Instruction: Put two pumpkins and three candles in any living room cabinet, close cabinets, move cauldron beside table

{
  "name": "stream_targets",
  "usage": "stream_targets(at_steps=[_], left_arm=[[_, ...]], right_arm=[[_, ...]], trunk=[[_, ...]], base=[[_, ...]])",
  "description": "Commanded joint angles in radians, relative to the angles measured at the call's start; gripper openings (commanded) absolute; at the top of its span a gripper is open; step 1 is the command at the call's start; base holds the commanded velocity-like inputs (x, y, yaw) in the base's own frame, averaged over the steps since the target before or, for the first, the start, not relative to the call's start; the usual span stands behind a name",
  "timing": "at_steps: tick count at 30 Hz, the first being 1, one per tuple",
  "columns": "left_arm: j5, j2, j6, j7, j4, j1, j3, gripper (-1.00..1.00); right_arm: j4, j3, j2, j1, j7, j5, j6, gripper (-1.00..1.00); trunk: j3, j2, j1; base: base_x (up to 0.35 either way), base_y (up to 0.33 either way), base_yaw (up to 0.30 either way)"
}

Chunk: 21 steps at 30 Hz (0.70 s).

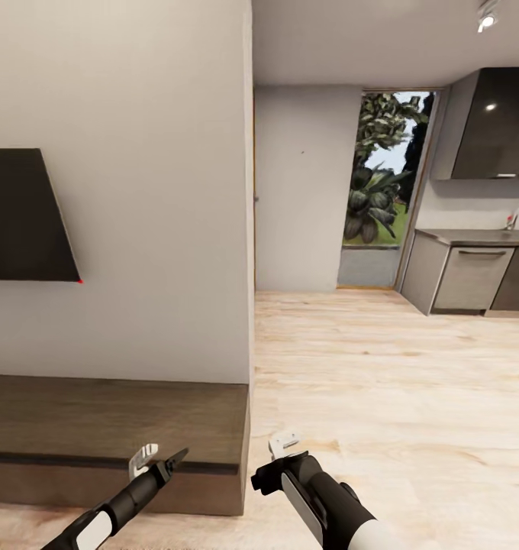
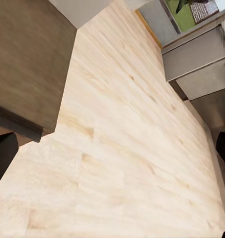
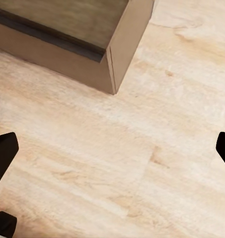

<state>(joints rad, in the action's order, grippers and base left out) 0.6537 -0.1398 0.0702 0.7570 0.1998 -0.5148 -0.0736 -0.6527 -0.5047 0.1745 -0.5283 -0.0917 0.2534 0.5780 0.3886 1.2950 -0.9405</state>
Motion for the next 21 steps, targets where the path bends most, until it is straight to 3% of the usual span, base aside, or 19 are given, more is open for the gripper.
stream_targets(at_steps=[1, 4, 7, 11, 16, 18, 21], left_arm=[[-0.001, -0.003, 0.008, 0.017, -0.001, -0.001, -0.007, 1.00], [0.006, -0.020, 0.019, 0.050, -0.001, -0.001, -0.008, 1.00], [0.035, -0.027, 0.035, 0.062, -0.001, -0.001, -0.007, 1.00], [0.052, -0.030, 0.048, 0.062, -0.001, -0.001, -0.007, 1.00], [0.064, -0.030, 0.055, 0.031, -0.001, -0.001, -0.009, 1.00], [0.077, -0.030, 0.062, 0.004, -0.001, -0.002, -0.010, 1.00], [0.104, -0.030, 0.082, -0.035, -0.001, -0.002, -0.011, 1.00]], right_arm=[[-0.001, -0.003, 0.000, -0.001, -0.010, 0.010, 0.003, 1.00], [-0.002, -0.002, 0.000, -0.001, -0.009, 0.010, 0.003, 1.00], [-0.028, 0.002, 0.000, -0.001, -0.007, 0.010, 0.004, 1.00], [-0.119, 0.007, 0.000, 0.005, -0.008, 0.010, 0.009, 1.00], [-0.370, 0.046, 0.000, 0.059, -0.008, 0.012, 0.072, 1.00], [-0.518, 0.097, 0.000, 0.076, -0.008, 0.021, 0.152, 1.00], [-0.659, 0.144, 0.000, 0.085, -0.008, 0.039, 0.234, 1.00]], trunk=[[0.001, 0.001, 0.000], [0.001, 0.001, 0.000], [0.001, 0.001, 0.000], [0.001, 0.001, 0.000], [0.001, 0.001, 0.000], [0.001, 0.001, 0.000], [0.001, 0.001, 0.000]], base=[[-0.004, -0.003, 0.032], [-0.002, -0.002, 0.018], [-0.001, -0.001, 0.007], [0.000, 0.000, 0.003], [0.000, 0.000, 0.001], [0.000, 0.000, 0.000], [0.000, 0.000, 0.000]])
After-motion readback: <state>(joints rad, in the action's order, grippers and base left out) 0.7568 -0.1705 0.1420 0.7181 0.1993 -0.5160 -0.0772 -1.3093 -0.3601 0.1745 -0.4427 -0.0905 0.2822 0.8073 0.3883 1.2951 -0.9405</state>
